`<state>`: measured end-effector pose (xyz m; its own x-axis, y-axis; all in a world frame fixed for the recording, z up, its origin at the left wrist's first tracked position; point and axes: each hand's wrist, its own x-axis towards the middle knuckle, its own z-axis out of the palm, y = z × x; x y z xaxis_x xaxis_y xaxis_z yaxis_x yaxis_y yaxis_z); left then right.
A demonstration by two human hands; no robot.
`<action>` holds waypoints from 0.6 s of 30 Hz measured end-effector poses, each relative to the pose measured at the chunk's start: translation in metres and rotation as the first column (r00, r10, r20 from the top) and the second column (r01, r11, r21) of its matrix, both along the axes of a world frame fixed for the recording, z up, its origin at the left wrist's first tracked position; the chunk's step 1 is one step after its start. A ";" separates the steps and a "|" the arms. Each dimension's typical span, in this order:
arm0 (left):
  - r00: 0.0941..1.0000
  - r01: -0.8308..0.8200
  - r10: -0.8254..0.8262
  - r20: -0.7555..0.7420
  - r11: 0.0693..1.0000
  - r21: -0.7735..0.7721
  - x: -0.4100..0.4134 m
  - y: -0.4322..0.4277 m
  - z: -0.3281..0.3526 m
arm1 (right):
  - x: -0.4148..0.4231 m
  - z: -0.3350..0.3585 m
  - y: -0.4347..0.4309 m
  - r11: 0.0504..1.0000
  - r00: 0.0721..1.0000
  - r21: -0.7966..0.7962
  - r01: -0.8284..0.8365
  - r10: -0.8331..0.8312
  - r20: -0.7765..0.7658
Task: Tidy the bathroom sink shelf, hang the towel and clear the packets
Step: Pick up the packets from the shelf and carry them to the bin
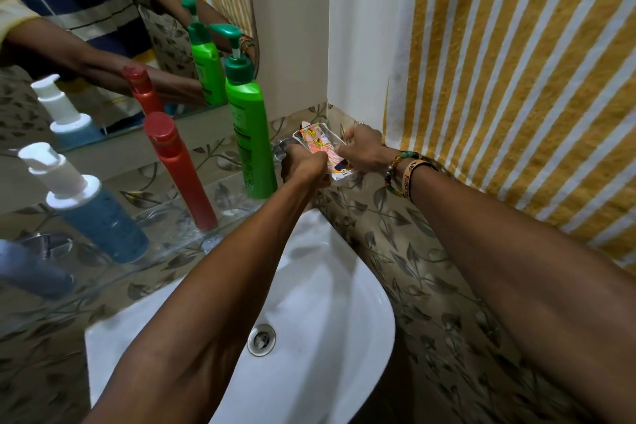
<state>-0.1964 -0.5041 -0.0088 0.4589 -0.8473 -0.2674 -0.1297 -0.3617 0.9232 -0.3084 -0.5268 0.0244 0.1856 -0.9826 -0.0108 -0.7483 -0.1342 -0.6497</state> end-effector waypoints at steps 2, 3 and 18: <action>1.000 -0.003 0.003 0.004 1.000 -0.004 0.001 -0.001 -0.001 | 0.002 0.000 -0.002 1.000 1.000 0.011 -0.024 0.024 -0.015; 1.000 -0.006 0.006 0.005 1.000 -0.008 0.001 -0.001 -0.001 | 0.002 0.001 -0.001 0.999 0.999 0.015 -0.031 0.031 -0.025; 0.998 -0.064 0.064 -0.011 0.996 -0.059 0.001 -0.004 -0.006 | 0.015 -0.005 -0.004 0.999 0.999 -0.009 0.050 -0.050 -0.002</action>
<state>-0.1951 -0.5085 -0.0147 0.5104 -0.8307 -0.2224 -0.0994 -0.3138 0.9443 -0.2934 -0.5307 0.0190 0.1366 -0.9906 -0.0027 -0.7555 -0.1024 -0.6471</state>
